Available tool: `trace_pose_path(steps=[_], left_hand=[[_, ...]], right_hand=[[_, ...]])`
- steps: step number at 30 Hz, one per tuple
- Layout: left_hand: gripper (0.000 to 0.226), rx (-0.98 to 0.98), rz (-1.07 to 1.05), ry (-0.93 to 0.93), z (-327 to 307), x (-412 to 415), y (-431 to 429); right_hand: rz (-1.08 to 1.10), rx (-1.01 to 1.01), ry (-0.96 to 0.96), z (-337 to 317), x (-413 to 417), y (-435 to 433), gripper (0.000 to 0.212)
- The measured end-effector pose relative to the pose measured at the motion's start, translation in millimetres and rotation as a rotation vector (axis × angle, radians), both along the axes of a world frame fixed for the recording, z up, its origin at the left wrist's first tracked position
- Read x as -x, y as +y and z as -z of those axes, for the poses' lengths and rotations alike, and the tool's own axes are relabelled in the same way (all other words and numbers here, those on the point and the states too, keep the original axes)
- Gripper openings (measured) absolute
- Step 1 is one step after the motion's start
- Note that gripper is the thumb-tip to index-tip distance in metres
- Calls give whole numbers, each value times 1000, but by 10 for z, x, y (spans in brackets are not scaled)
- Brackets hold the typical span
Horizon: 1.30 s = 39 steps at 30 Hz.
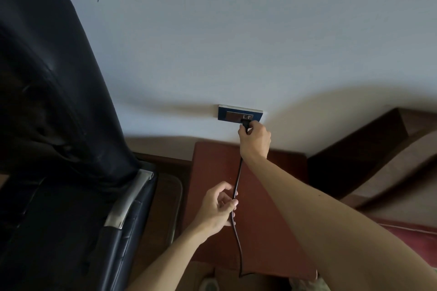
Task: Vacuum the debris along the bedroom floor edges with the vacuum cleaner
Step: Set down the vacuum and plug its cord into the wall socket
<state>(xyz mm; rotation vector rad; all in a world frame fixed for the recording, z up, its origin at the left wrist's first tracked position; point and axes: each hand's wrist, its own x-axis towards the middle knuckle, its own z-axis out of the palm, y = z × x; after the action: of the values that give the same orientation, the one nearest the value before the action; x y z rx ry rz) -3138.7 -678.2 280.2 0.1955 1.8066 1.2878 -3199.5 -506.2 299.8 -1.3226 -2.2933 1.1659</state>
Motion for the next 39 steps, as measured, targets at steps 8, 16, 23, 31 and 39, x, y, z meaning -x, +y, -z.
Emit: trace_pose_path(steps=[8, 16, 23, 31, 39], left_hand=[[11, -14, -4, 3, 4, 65, 5], [11, -54, -32, -9, -26, 95, 91], [12, 14, 4, 118, -55, 116, 72], [37, 197, 149, 431, -416, 345, 69], [79, 460, 241, 553, -1299, 586, -13]], right_hand=[[-77, -26, -9, -86, 62, 95, 30], [-74, -16, -63, -100, 203, 167, 41], [-115, -65, -144, -130, 230, 234, 27], [-460, -216, -458, -604, 112, 423, 32], [-771, -406, -600, -1350, -481, 458, 55]])
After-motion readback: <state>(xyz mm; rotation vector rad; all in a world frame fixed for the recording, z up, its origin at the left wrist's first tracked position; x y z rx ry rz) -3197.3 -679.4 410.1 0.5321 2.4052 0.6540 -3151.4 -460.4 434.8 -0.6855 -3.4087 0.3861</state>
